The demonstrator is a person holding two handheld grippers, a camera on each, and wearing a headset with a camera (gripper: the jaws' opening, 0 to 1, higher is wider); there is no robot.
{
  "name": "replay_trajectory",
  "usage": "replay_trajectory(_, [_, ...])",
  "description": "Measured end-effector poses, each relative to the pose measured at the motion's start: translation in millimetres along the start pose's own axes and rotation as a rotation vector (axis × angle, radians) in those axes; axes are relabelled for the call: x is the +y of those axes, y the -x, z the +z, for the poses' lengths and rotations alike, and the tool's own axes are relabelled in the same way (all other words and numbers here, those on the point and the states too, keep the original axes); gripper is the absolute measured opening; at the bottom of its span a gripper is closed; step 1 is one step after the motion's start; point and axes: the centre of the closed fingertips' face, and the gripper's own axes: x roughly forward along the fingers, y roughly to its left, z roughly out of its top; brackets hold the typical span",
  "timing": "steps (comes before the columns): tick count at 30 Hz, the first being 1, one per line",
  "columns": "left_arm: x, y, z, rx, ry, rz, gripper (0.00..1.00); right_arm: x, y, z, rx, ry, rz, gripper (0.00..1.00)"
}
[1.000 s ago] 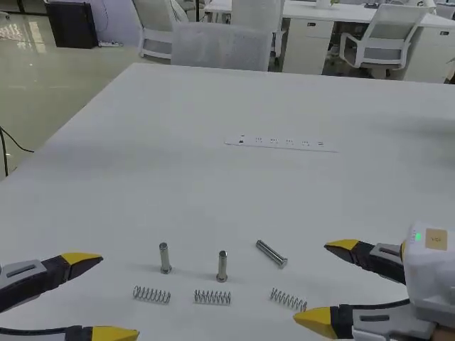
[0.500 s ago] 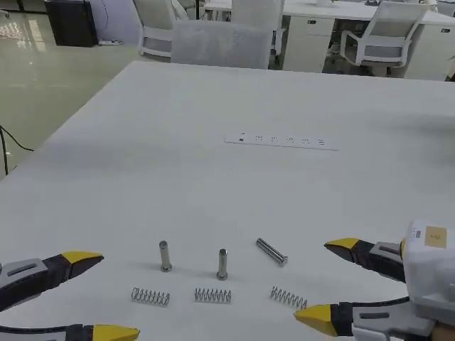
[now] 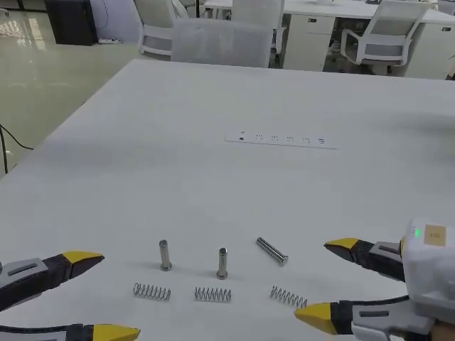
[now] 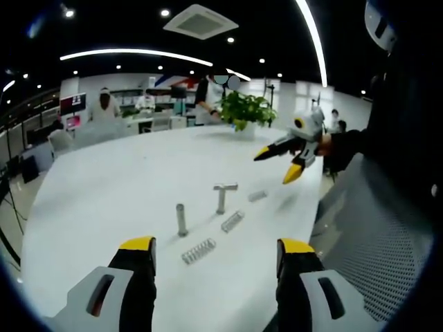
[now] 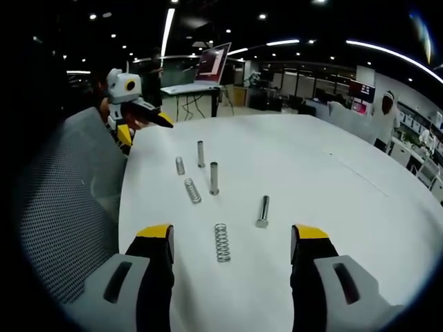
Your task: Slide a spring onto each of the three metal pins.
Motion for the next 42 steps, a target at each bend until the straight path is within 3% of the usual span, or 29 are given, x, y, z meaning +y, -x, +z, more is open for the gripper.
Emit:
replay_trajectory(17, [-1.3, -0.8, 1.3, -0.001, 0.0, -0.001, 0.66, -4.1, -0.2, 0.4, 0.008, 0.003, -0.006, 0.67])
replay_trajectory(25, [-1.6, -0.6, 2.1, -0.003, 0.001, 0.0, 0.66, -15.0, -2.8, 11.1, 0.005, 0.02, -0.023, 0.63])
replay_trajectory(42, [0.0, 2.1, 0.3, -0.005, 0.006, 0.007, 0.65, -40.1, -31.8, 30.6, 0.067, 0.052, -0.028, 0.53])
